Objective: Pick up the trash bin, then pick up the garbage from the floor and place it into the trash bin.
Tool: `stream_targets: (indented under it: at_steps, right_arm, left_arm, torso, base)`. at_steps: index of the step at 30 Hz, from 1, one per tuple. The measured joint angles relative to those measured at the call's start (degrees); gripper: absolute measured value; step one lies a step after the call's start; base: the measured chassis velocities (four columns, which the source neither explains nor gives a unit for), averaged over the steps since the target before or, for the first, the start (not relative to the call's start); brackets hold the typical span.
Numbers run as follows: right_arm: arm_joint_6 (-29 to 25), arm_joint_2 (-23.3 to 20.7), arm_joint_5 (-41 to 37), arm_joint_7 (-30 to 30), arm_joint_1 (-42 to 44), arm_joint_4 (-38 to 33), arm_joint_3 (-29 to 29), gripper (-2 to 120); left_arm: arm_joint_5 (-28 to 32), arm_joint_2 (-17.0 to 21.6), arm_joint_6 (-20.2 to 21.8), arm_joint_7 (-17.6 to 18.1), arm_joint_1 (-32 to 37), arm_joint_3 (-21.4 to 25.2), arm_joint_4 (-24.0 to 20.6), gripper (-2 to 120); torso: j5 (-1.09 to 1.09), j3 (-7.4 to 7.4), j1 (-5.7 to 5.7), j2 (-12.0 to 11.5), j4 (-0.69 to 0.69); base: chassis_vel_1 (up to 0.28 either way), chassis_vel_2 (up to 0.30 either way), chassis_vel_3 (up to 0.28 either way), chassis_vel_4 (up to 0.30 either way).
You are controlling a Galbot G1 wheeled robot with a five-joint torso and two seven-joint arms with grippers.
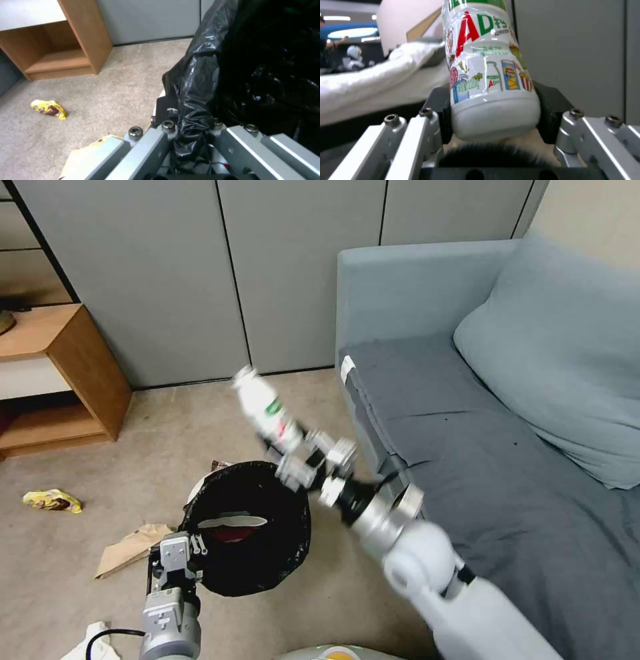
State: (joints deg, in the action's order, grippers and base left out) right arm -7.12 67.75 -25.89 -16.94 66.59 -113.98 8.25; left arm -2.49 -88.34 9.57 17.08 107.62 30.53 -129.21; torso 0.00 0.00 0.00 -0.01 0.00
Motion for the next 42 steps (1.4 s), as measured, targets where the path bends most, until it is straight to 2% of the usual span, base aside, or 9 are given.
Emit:
stream_targets:
  at_steps: [14, 23, 28, 29, 32, 33, 35, 38, 42]
  right_arm:
    - [-2.6, 2.3, 4.0, -0.6, 0.0, 11.8, 4.0, 45]
    - [-2.6, 2.2, 5.3, -1.7, 0.1, 13.5, 3.8, 47]
    - [-2.5, 2.0, 6.0, -1.8, 0.2, 13.4, 3.9, 67]
    - [-2.5, 2.0, 6.0, -1.8, 0.2, 13.4, 3.9, 67]
    - [-2.5, 1.2, 6.7, -1.9, 0.8, 12.8, 4.0, 84]
    - [-2.5, 1.2, 6.7, -1.9, 0.8, 12.8, 4.0, 84]
    - [-2.5, 0.9, 7.0, -2.0, 1.2, 12.4, 3.9, 93]
    - [-2.5, 0.5, 7.2, -2.0, 1.6, 11.7, 3.6, 99]
    - [-2.6, -0.3, 7.8, -2.0, 2.0, 10.1, 3.2, 100]
  left_arm:
    - [-0.1, -0.2, 0.0, 0.0, 0.1, 0.0, -0.8, 0]
    - [-0.1, -0.2, 0.0, 0.0, 0.2, 0.0, -0.9, 0]
    - [-0.1, -0.2, 0.0, 0.0, 0.0, 0.0, -1.1, 0]
    - [-0.1, -0.2, 0.0, 0.0, 0.0, 0.0, -1.1, 0]
    - [-0.1, -0.2, 0.1, 0.0, -0.2, 0.1, -1.1, 0]
    - [-0.1, -0.2, 0.1, 0.0, -0.2, 0.1, -1.1, 0]
    - [-0.1, -0.2, 0.1, 0.0, -0.3, 0.0, -1.1, 0]
    - [-0.1, -0.2, 0.2, 0.0, -0.5, 0.0, -1.1, 0]
    - [0.0, -0.2, 0.3, 0.0, -0.7, 0.0, -0.7, 0]
  torso:
    - [0.0, 0.0, 0.0, 0.0, 0.01]
    - [0.0, 0.0, 0.0, 0.0, 0.0]
    - [0.0, 0.0, 0.0, 0.0, 0.01]
    - [0.0, 0.0, 0.0, 0.0, 0.01]
    - [0.0, 0.0, 0.0, 0.0, 0.01]
    - [0.0, 0.0, 0.0, 0.0, 0.01]
    - [0.0, 0.0, 0.0, 0.0, 0.0]
    - [0.0, 0.0, 0.0, 0.0, 0.0]
    - [0.01, 0.0, 0.01, 0.0, 0.01]
  base:
    - [0.0, 0.0, 0.0, 0.0]
    - [0.0, 0.0, 0.0, 0.0]
    - [0.0, 0.0, 0.0, 0.0]
    - [0.0, 0.0, 0.0, 0.0]
    - [0.0, 0.0, 0.0, 0.0]
    - [0.0, 0.0, 0.0, 0.0]
    - [0.0, 0.0, 0.0, 0.0]
    - [0.0, 0.0, 0.0, 0.0]
    - [0.0, 0.0, 0.0, 0.0]
